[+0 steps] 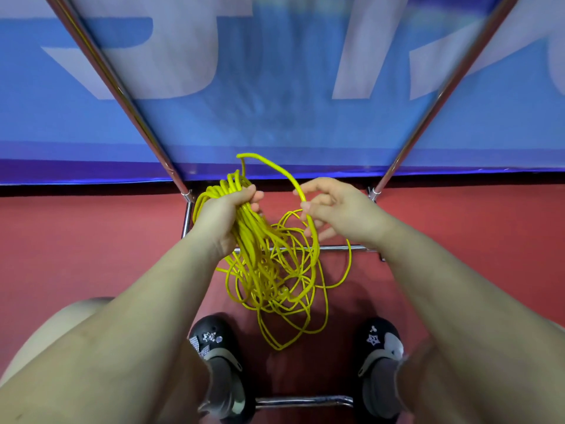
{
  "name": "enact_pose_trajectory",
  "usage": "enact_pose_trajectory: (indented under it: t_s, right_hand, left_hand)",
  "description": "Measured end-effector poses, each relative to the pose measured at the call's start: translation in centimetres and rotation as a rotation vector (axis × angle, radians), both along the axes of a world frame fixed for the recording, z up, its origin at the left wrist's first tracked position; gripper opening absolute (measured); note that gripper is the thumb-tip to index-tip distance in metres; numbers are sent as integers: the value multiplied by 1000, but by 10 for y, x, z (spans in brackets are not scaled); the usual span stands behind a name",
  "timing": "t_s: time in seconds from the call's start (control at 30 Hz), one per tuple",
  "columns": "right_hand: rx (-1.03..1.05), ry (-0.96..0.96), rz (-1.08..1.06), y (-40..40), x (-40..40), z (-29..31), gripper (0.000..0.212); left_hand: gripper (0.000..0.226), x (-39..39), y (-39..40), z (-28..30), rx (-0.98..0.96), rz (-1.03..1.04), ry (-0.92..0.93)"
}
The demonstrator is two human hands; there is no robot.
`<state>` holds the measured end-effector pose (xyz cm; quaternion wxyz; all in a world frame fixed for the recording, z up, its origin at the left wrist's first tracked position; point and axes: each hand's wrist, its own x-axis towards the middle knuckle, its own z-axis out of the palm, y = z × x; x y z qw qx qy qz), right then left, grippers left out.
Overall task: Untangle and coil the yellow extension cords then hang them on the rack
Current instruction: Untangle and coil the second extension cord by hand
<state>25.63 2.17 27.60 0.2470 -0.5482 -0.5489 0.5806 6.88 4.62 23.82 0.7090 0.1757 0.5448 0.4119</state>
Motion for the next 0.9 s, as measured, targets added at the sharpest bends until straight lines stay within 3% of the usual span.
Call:
enact_pose_trajectory:
  t_s: [0.37, 0.5, 0.77, 0.9]
  right_hand:
    - [-271, 531, -606, 13, -10, 1, 25]
    - [-289, 550, -696, 17, -8, -1, 7]
    - [-276, 609, -723, 19, -3, -1, 15]
    - [-82, 250, -575, 18, -2, 0, 15]
  left_hand:
    - [10, 22, -20, 2, 114, -357, 67]
    - [11, 24, -24, 3, 120, -424, 70]
    - [14, 23, -25, 8, 124, -476, 30]
    - [25, 15, -19, 15, 1, -367, -181]
